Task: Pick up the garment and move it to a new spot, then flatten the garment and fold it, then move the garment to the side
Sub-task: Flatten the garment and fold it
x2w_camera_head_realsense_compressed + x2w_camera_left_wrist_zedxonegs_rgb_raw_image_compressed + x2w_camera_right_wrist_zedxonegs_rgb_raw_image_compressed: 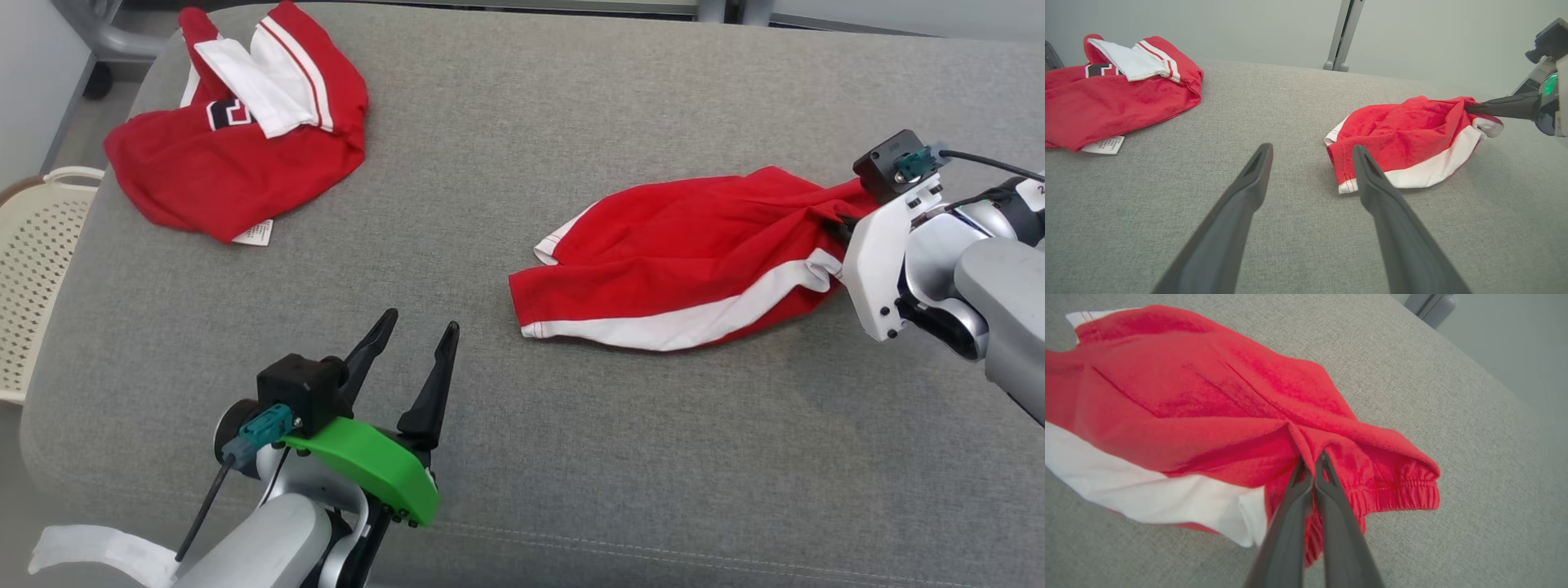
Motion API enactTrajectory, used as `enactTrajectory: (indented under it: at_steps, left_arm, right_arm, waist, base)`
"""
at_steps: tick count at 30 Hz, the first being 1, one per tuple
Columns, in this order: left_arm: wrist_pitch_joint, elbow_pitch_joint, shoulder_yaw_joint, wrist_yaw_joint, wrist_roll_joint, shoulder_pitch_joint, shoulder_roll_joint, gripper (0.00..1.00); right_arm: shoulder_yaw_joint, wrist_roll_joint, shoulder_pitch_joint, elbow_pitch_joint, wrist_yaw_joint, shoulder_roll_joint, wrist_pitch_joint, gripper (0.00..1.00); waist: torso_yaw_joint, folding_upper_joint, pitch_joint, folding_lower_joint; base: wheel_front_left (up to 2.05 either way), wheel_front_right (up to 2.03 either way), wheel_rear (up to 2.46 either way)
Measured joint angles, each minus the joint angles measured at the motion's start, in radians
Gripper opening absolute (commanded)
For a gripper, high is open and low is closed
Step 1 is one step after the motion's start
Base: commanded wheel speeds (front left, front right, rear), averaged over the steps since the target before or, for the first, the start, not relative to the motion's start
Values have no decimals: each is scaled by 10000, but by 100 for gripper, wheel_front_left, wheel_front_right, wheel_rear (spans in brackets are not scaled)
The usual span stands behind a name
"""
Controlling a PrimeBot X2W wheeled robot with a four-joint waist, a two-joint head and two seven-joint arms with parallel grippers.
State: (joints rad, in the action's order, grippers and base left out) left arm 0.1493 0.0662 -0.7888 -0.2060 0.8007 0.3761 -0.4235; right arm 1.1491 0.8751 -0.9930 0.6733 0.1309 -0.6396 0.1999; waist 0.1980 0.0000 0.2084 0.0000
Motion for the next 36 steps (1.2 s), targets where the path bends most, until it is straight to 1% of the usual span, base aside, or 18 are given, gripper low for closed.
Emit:
enactTrajectory:
  at_steps: [6,7,9,10,17,24,30,35,36]
  left_arm:
    - [33,301,-151,130,-29,95,121,100]
    - [36,336,-161,138,-29,99,146,100]
    - [59,387,-196,176,-29,99,159,100]
    - [59,407,-209,180,-29,99,155,100]
    - [13,430,-242,198,-21,49,15,100]
    - [-73,380,-253,134,86,-171,-94,100]
    - [-63,311,-234,27,167,-350,-132,100]
    - [0,307,-222,-65,184,-495,-197,100]
    - [0,307,-222,-65,184,-495,-197,100]
  right_arm:
    - [765,318,-414,221,0,-15,-50,0]
    - [871,391,-414,224,0,-6,-50,15]
    - [1012,522,-407,211,0,35,-138,55]
    - [1058,593,-405,182,0,50,-182,100]
    - [1277,970,-342,-330,0,-161,-531,100]
    - [1319,1432,-247,-851,0,-729,-957,100]
    - [1310,1996,179,-947,0,-1312,-1894,100]
    - [1135,2445,818,-851,0,-1440,-2861,100]
    - [1135,2445,818,-851,0,-1440,-2861,100]
  waist:
    - [431,0,187,0]
    - [447,0,206,0]
    - [408,0,212,0]
    - [365,0,209,0]
    - [-264,0,61,0]
    - [-1156,0,-189,0]
    - [-1883,0,-441,0]
    - [-2417,0,-612,0]
    - [-2417,0,-612,0]
  base:
    - [0,0,0]
    - [0,0,0]
    - [0,0,0]
    - [0,0,0]
    - [0,0,0]
    - [0,0,0]
    - [0,0,0]
    - [0,0,0]
    - [0,0,0]
